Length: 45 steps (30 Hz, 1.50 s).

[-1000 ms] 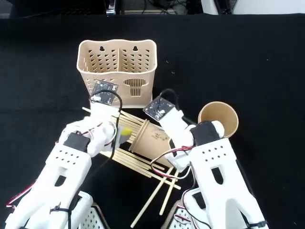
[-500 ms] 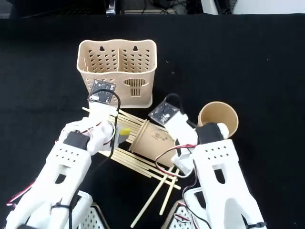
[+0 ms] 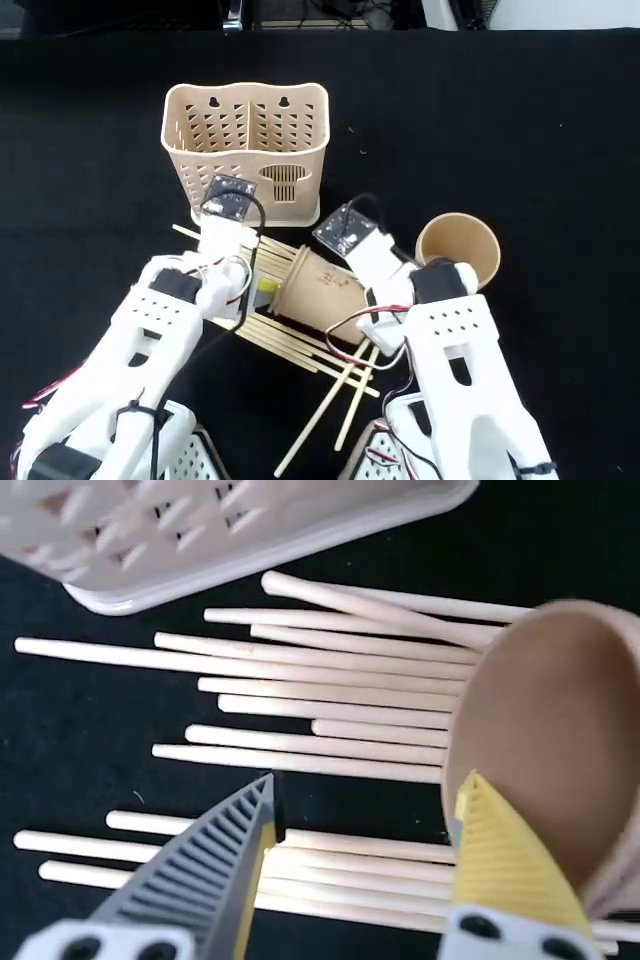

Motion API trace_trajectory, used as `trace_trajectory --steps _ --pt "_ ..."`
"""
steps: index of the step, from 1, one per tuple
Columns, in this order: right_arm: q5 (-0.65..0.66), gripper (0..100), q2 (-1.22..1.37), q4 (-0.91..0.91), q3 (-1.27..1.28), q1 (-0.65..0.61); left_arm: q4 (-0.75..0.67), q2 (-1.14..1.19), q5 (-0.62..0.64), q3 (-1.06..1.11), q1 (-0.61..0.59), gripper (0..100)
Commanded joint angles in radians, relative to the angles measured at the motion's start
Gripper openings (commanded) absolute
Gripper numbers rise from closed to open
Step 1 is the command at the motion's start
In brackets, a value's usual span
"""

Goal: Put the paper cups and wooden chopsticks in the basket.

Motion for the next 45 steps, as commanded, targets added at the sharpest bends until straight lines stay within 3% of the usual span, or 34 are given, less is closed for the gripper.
trace_trajectory --steps 1,7,10,16,23,31,37,42,45 --pt "0.003 1.4 -0.002 -0.06 -0.002 0.005 0.043 0.0 0.012 -0.047 0.077 29" --pt "0.003 1.4 -0.004 -0.087 -0.005 -0.005 0.097 -0.055 0.012 -0.042 0.127 29" --pt "-0.002 1.4 -0.004 -0.087 -0.002 -0.066 0.18 -0.17 0.012 -0.041 0.127 29" --pt "-0.16 1.4 -0.008 -0.109 -0.031 -0.213 0.333 -0.497 0.006 0.002 0.127 29" --pt "-0.265 1.4 -0.008 -0.201 -0.036 -0.255 0.358 -0.743 0.009 0.108 0.127 29" --pt "-0.278 1.4 -0.008 -0.198 -0.038 -0.252 0.244 -0.614 0.011 0.133 0.133 29" --pt "-0.278 1.4 -0.01 -0.19 -0.07 -0.25 0.247 -0.391 0.005 -0.007 0.128 28" --pt "-0.278 1.4 -0.01 -0.152 -0.119 -0.25 0.292 -0.292 -0.02 -0.122 0.128 4" --pt "-0.278 1.4 -0.01 -0.101 -0.162 -0.25 0.296 -0.288 -0.087 -0.153 0.127 4"
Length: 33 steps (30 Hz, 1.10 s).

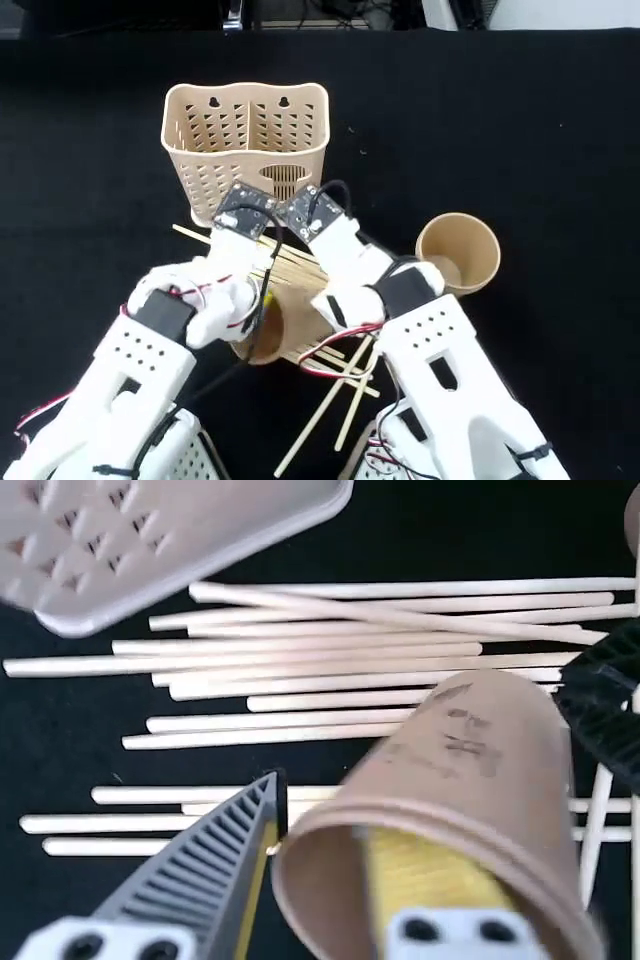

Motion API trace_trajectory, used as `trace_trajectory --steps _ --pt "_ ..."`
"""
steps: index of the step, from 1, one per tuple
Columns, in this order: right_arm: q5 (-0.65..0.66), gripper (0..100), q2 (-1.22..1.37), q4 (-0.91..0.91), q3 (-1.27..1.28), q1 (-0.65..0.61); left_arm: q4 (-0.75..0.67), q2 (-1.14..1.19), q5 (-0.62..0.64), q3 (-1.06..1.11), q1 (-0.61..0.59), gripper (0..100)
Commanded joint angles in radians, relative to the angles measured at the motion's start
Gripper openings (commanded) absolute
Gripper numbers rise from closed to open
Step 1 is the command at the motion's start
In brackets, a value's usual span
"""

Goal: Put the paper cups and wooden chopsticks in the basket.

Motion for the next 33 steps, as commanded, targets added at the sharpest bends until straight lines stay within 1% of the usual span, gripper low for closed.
trace_trajectory --steps 1,4,8,10,11,14,15,16,20,22,27,31,33 --pt "-0.009 1.4 -0.015 0.061 -0.093 -0.006 0.006 0.006 -0.041 -0.088 0.007 4" --pt "-0.018 1.3 -0.077 0.112 -0.125 -0.006 0.068 0.018 -0.043 -0.143 0.007 4" --pt "-0.137 1.4 -0.275 0.13 -0.114 -0.012 0.112 0.054 -0.043 -0.168 -0.015 4" --pt "-0.15 2.5 -0.363 0.127 -0.081 -0.034 0.11 0.063 -0.041 -0.17 -0.033 4" --pt "-0.153 5.4 -0.389 0.133 -0.065 -0.055 0.11 0.063 -0.041 -0.17 -0.038 4" --pt "-0.158 20.5 -0.404 0.138 -0.041 -0.068 0.11 0.063 -0.04 -0.17 -0.03 4" --pt "-0.158 22.8 -0.404 0.137 -0.038 -0.072 0.107 0.069 -0.038 -0.17 -0.03 4" --pt "-0.158 22.4 -0.404 0.135 -0.036 -0.08 0.097 0.071 -0.029 -0.17 -0.036 4" --pt "-0.158 14.7 -0.401 0.112 -0.039 -0.132 0.074 0.072 -0.003 -0.171 -0.03 4" --pt "-0.16 15.0 -0.38 0.094 -0.036 -0.133 0.068 0.072 -0.003 -0.182 -0.033 4" --pt "-0.163 19.5 -0.254 0.081 -0.044 -0.138 0.068 0.072 0.023 -0.189 -0.035 4" --pt "-0.227 19.4 -0.18 0.02 -0.042 -0.14 0.068 0.072 0.023 -0.189 -0.033 4" --pt "-0.235 19.4 -0.157 -0.018 -0.036 -0.14 0.068 0.071 0.023 -0.189 -0.03 4"
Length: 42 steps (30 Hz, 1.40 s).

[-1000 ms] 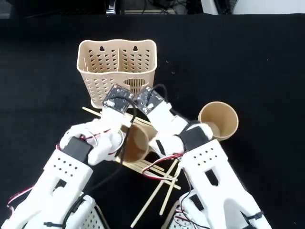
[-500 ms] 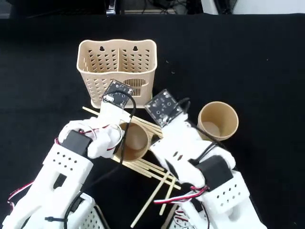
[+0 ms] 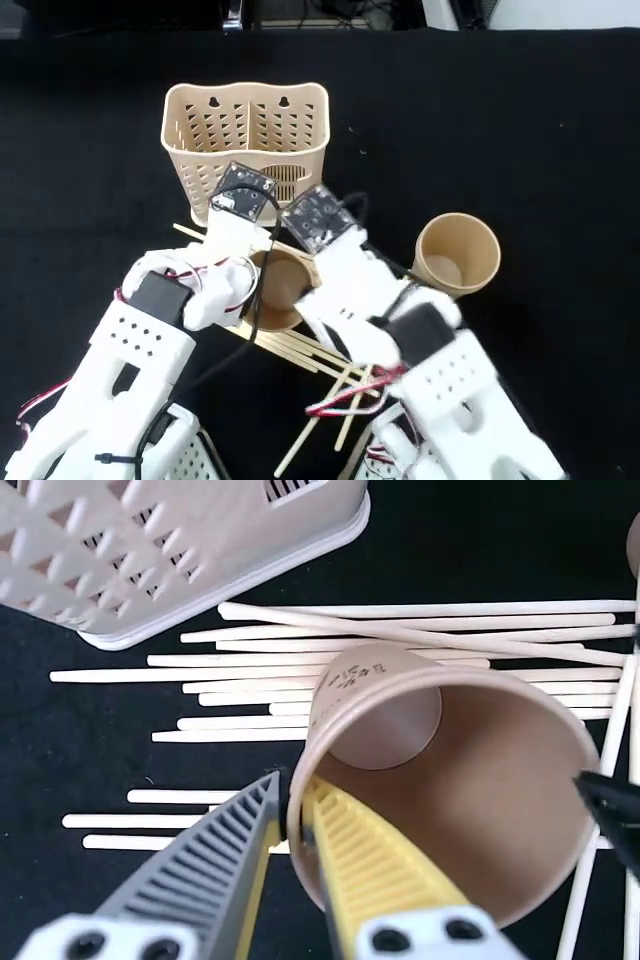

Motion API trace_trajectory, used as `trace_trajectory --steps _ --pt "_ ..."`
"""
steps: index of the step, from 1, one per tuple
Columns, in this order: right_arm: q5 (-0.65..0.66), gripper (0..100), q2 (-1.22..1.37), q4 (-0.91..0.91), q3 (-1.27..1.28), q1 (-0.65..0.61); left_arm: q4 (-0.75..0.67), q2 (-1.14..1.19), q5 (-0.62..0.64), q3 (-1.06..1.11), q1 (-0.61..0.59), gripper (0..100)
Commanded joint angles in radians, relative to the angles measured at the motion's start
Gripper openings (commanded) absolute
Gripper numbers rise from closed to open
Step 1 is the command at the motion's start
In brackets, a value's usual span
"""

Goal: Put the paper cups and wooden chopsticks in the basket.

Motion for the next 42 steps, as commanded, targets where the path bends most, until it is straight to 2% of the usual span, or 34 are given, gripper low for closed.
trace_trajectory --steps 1,11,15,21,29,36,39,42 --pt "-0.023 19.4 0.039 -0.072 -0.004 -0.009 -0.02 -0.002 0.011 -0.053 -0.001 4" --pt "-0.02 17.9 0.117 -0.124 -0.002 -0.008 -0.02 -0.008 0.012 -0.053 0.001 4" --pt "-0.021 1.0 0.117 -0.141 -0.002 -0.003 -0.02 -0.008 0.041 -0.053 -0.002 4" --pt "-0.025 1.2 0.117 -0.195 -0.004 0.035 -0.023 -0.008 0.091 -0.051 -0.007 4" --pt "-0.025 1.2 0.116 -0.233 -0.004 0.057 -0.141 -0.008 0.184 0.021 -0.008 4" --pt "-0.052 1.2 0.116 -0.244 -0.004 0.058 -0.143 -0.009 0.189 0.016 -0.008 5" --pt "-0.052 1.2 0.116 -0.238 -0.004 0.058 -0.132 -0.009 0.193 0.025 -0.008 11" --pt "-0.051 1.2 0.116 -0.238 -0.004 0.058 -0.043 -0.012 0.195 -0.004 -0.008 19"
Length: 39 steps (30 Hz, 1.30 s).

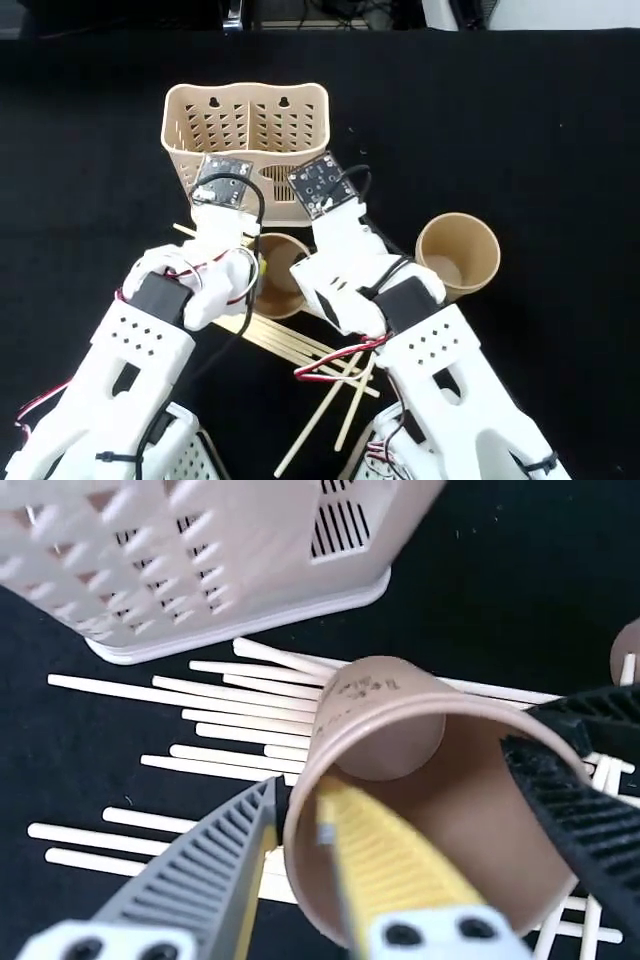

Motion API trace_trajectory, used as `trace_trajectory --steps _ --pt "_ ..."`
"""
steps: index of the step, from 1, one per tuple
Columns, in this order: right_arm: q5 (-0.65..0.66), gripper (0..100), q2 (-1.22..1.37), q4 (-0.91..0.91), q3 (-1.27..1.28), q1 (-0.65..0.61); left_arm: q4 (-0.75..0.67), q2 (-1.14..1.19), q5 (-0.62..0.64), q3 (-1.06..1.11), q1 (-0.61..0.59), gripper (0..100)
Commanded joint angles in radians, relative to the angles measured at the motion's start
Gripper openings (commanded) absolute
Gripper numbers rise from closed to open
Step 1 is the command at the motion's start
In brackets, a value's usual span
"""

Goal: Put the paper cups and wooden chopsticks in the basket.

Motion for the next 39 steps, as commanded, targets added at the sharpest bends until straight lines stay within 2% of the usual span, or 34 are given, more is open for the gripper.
trace_trajectory --steps 1,4,9,21,27,36,39 --pt "-0.009 1.2 0.001 -0.017 -0.005 0.002 0.075 -0.021 0.009 -0.048 -0.004 20" --pt "-0.008 1.2 0.001 -0.017 -0.005 0.002 0.13 -0.083 0.009 -0.079 -0.004 20" --pt "-0.005 1.2 0.001 -0.017 -0.005 0.003 0.135 -0.262 0.002 -0.038 -0.012 21" --pt "-0.003 1.2 -0.005 -0.015 -0.013 0.087 0.13 -0.694 0.0 0.012 -0.2 20" --pt "-0.003 1.2 -0.125 0.057 -0.047 0.086 0.138 -0.732 0.002 0.033 -0.311 20" --pt "0.04 1.2 -0.174 0.279 -0.277 0.087 0.143 -0.735 0.002 0.217 -0.32 20" --pt "0.04 1.2 -0.174 0.364 -0.372 0.087 0.195 -0.735 0.002 0.228 -0.315 20"
